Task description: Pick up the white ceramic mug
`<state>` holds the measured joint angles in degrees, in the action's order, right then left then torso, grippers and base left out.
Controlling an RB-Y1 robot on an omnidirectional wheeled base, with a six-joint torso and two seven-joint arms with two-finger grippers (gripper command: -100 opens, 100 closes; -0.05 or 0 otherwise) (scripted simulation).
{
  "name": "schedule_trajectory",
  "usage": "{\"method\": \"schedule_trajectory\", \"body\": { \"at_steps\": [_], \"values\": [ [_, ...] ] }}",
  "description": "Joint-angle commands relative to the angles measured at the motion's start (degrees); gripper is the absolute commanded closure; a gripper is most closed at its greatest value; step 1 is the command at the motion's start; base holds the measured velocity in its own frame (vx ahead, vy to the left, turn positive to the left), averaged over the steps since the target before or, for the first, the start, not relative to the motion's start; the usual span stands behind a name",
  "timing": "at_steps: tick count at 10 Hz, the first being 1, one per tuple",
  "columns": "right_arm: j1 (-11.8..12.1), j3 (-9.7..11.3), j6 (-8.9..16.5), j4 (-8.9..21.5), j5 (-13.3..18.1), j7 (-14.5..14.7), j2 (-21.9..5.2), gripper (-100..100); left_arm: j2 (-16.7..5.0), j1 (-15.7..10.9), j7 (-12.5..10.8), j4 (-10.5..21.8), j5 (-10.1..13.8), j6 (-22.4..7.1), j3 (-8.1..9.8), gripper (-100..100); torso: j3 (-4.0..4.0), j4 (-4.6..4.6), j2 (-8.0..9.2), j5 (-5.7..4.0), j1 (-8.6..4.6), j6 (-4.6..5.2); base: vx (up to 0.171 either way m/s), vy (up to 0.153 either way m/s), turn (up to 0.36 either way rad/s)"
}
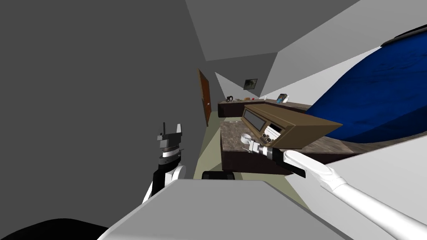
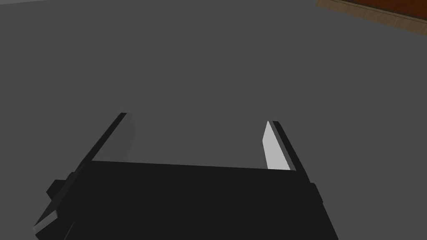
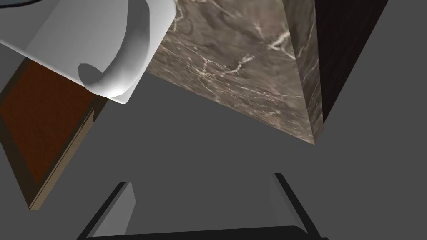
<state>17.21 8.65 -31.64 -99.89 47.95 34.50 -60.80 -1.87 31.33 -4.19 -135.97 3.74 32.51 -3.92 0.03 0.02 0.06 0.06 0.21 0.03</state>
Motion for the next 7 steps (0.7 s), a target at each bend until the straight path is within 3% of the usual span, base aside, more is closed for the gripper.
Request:
{"method": "schedule_trajectory", "body": {
  "at_steps": [1,7],
  "values": [
    [-0.5,0.4,0.6,1.9,1.9,0.8,-2.9,-100,0.0,0.0,0.0,0.0,0.0,0.0,0.0,0,0.0,0.0,0.0,0.0,0.0,0.0,-0.008,0.05,0.052],
    [-1.8,1.9,2.8,8.8,8.6,4.1,-11.3,-100,0.0,0.0,0.0,0.0,0.0,0.0,0.0,0,-0.01,-0.01,-0.02,-0.01,-0.02,-0.02,-0.004,0.051,0.081]
  ]
}}
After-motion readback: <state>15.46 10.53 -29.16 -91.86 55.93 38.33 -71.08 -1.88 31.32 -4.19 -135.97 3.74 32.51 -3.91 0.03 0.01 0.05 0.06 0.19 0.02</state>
